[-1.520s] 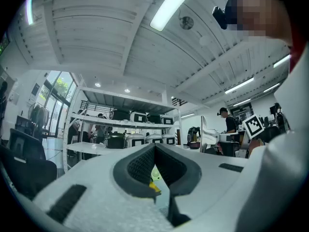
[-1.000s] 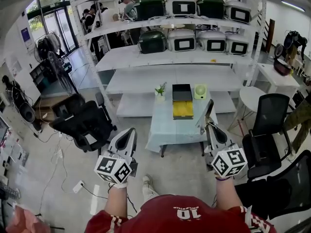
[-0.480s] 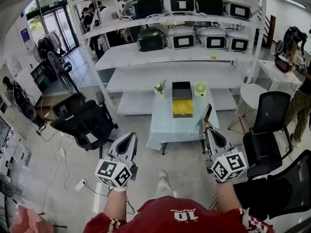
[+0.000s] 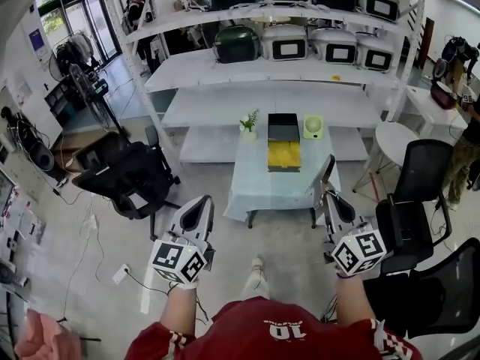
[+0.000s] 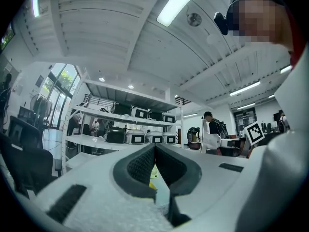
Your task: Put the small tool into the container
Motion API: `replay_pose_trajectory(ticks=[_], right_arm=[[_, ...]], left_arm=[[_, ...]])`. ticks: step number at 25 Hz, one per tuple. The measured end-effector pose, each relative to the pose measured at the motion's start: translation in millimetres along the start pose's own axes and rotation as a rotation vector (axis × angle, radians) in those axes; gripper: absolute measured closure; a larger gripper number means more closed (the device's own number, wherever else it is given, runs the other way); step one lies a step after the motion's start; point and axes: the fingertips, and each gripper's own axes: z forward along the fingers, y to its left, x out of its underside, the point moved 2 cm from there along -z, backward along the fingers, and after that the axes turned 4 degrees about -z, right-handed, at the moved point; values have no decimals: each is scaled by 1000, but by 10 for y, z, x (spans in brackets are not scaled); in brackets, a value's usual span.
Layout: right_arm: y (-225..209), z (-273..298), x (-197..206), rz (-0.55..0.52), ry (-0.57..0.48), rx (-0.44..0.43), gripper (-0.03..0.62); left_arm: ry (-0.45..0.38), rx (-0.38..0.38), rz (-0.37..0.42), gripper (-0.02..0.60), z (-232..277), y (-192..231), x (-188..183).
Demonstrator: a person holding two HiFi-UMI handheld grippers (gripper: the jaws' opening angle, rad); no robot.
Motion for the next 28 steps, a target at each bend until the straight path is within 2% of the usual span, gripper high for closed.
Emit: replay_pose_trajectory(ticks=[6, 13, 22, 28], right_arm=[[-136, 234, 63, -32, 19, 24, 589], [-326, 752, 117, -23, 44, 43, 588], [-605, 1549, 210, -13, 92, 48, 588], [-710, 2033, 253, -9, 111, 51, 588]], left_arm=[[-33, 16, 52, 583, 282, 105, -26], [-55, 75, -12, 583, 818, 335, -5], [-10, 106, -21, 581, 1580, 811, 106], [12, 155, -30, 581, 2019, 1067, 92]])
